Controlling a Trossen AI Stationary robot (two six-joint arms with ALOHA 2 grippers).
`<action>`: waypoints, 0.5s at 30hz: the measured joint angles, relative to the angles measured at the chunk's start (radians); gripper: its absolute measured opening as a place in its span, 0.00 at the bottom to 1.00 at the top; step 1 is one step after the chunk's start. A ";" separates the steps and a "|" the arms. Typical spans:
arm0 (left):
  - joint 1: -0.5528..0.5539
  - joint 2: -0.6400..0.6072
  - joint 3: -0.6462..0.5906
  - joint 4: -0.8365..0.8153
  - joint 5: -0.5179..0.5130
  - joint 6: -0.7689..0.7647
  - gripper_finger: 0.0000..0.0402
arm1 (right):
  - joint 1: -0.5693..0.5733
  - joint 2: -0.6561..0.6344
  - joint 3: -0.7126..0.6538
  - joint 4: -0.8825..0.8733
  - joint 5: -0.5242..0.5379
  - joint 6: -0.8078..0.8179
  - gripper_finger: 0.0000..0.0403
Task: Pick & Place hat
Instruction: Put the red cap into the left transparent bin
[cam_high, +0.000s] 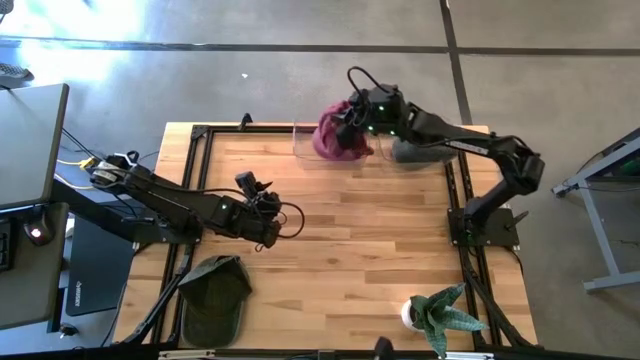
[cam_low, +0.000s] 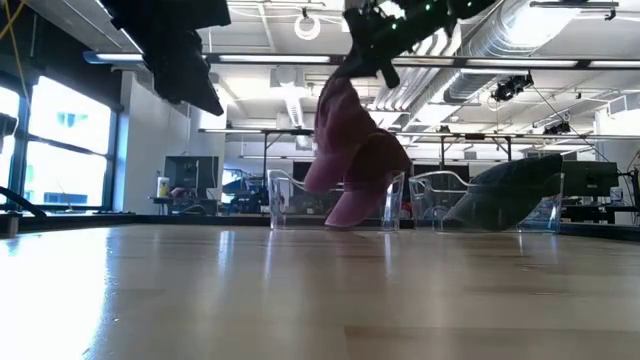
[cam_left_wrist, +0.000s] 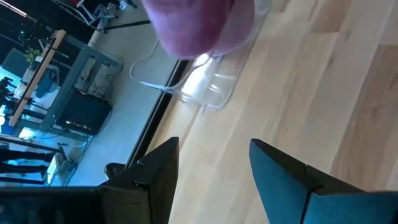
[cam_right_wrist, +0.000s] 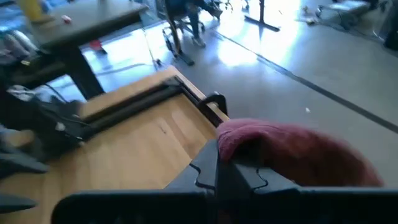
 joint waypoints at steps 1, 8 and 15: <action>0.000 0.001 0.000 0.004 0.000 0.003 0.47 | -0.010 0.012 0.000 -0.003 0.000 -0.001 0.01; 0.000 -0.001 0.000 0.020 0.003 0.005 0.47 | -0.078 0.032 -0.001 -0.053 0.008 0.000 0.02; 0.000 -0.001 0.000 0.033 0.003 0.009 0.47 | -0.121 0.046 0.000 -0.108 -0.006 -0.004 0.04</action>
